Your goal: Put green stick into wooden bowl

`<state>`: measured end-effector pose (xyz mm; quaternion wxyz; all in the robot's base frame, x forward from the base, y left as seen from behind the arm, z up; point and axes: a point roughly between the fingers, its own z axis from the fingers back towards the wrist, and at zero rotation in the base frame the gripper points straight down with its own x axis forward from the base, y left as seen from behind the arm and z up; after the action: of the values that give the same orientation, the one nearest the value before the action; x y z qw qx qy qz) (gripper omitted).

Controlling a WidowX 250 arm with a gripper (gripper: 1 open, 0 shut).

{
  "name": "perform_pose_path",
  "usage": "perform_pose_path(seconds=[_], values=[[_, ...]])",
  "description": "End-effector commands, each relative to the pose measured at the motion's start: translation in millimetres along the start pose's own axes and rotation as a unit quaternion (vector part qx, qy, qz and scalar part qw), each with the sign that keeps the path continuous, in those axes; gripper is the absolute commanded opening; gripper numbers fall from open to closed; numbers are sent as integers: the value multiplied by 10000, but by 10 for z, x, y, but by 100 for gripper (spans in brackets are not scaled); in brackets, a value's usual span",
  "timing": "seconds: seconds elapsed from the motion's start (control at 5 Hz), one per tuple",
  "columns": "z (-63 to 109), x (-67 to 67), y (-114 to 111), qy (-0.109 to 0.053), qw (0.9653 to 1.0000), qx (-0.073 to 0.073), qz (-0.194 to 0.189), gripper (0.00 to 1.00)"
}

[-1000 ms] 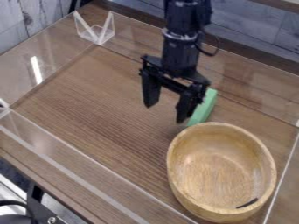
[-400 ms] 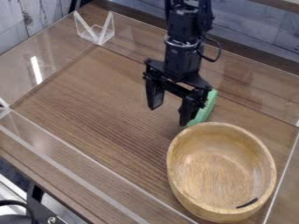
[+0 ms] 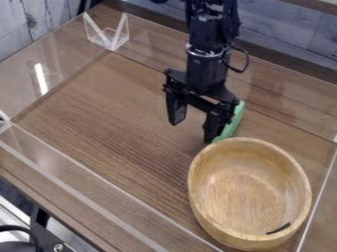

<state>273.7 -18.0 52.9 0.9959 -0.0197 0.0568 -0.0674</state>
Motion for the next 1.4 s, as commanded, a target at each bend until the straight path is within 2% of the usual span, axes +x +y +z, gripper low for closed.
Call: perform_pose_path(seconds=[0.0,1.2], values=[[42,58,25,-186,9998,6,-15,100],[-67,166,68,-341,9991,-87,247,100]])
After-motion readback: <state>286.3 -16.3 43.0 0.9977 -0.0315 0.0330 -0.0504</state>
